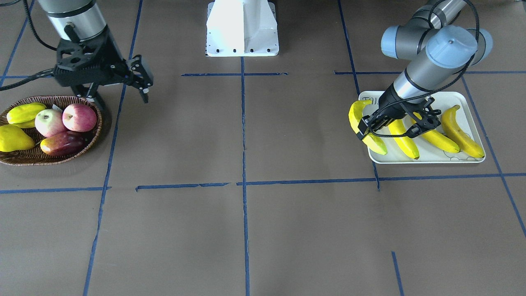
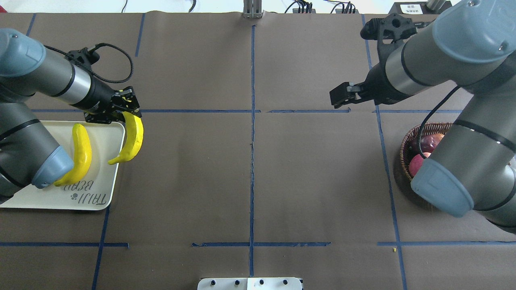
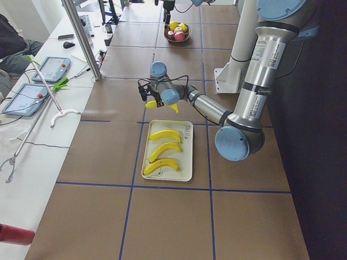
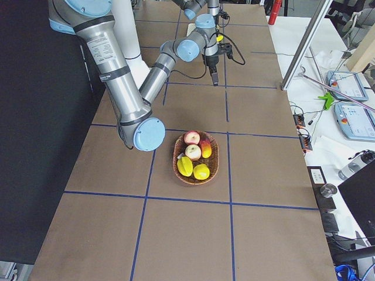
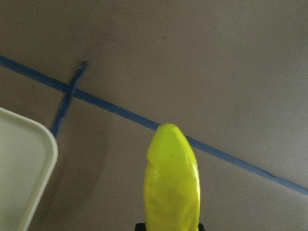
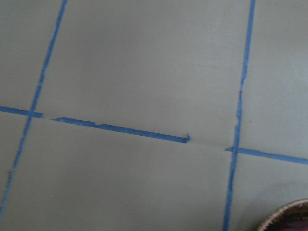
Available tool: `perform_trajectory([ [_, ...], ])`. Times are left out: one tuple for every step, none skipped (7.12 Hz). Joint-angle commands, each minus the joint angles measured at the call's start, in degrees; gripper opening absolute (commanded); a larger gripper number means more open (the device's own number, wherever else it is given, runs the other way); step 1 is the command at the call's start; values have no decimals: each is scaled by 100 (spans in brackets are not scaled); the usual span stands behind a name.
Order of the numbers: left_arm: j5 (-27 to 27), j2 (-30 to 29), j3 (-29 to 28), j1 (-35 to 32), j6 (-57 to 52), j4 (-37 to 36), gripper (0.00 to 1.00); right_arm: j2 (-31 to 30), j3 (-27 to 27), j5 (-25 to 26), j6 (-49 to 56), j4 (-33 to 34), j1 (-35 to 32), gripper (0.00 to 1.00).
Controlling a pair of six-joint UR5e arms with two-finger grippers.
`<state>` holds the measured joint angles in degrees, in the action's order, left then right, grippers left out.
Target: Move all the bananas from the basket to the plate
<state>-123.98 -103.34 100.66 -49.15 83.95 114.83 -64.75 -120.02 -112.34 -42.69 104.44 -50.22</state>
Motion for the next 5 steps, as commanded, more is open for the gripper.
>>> perform_trajectory([
  [32,488,6,37,-28,-5,0,-169,382,-304,1032,182,-592,100],
  [41,586,-2,46,-28,-5,0,-170,514,-437,1087,165,-708,100],
  [49,622,-90,55,-45,-5,0,-179,567,-586,1148,164,-822,100],
  [163,631,-134,55,-246,-5,2,-179,568,-648,1157,164,-858,100],
  [416,674,-160,72,-274,-5,73,-179,568,-667,1027,164,-867,100],
])
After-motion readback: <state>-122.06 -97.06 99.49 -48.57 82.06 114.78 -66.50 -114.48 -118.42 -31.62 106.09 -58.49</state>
